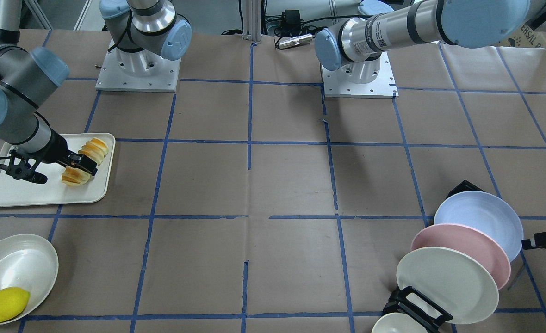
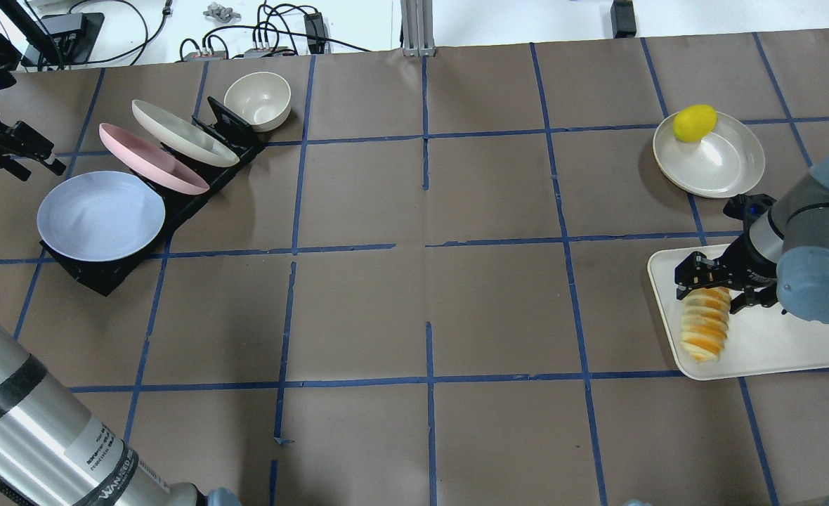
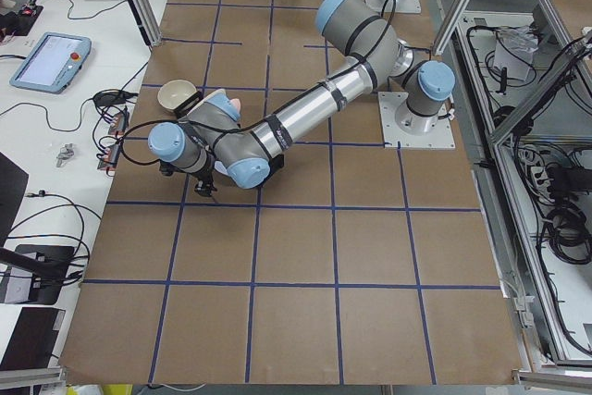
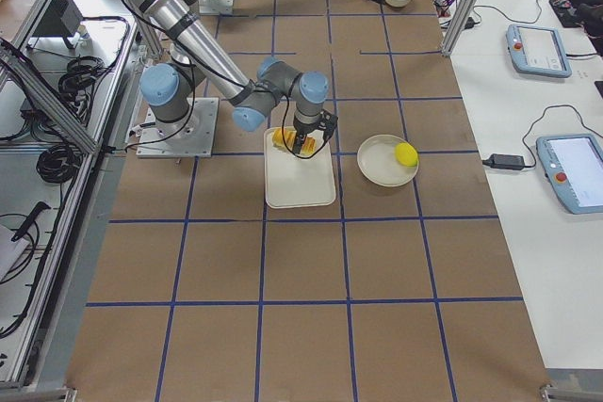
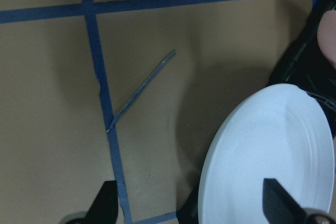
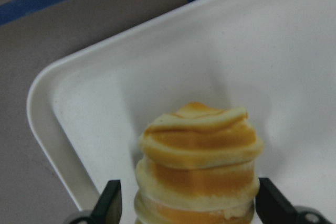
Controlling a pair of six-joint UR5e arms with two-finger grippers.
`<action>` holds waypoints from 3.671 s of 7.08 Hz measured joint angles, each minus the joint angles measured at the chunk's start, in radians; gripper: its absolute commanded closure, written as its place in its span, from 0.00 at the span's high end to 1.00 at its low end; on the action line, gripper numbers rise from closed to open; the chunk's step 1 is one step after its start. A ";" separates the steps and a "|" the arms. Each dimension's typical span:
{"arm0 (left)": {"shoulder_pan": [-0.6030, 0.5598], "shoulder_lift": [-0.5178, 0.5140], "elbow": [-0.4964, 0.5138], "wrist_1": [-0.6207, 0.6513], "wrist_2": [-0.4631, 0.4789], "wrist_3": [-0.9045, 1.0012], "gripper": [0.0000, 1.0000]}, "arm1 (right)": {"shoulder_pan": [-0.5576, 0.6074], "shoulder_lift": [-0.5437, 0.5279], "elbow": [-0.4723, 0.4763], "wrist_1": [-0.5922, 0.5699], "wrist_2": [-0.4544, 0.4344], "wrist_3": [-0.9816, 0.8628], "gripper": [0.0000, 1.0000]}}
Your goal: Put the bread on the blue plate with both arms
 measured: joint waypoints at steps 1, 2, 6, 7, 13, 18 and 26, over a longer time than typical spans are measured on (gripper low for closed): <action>0.003 -0.005 -0.028 -0.003 -0.005 -0.002 0.78 | 0.000 0.000 0.021 -0.024 0.003 0.002 0.09; 0.005 -0.006 -0.055 -0.004 -0.004 -0.004 0.55 | 0.000 -0.002 0.030 -0.034 0.009 0.001 0.02; 0.004 0.000 -0.057 -0.082 0.001 -0.010 0.12 | 0.006 -0.033 0.018 -0.022 0.015 -0.023 0.02; 0.004 0.003 -0.054 -0.086 0.001 -0.009 0.11 | 0.007 -0.083 0.006 0.029 0.014 -0.025 0.02; 0.016 0.094 0.019 -0.248 0.067 -0.002 0.09 | 0.122 -0.361 -0.283 0.544 0.017 -0.051 0.03; -0.040 0.422 -0.302 -0.335 0.086 -0.121 0.09 | 0.504 -0.291 -0.450 0.566 -0.024 0.004 0.03; -0.599 0.420 -0.601 0.238 -0.260 -0.467 0.09 | 0.569 -0.221 -0.501 0.580 -0.081 0.026 0.03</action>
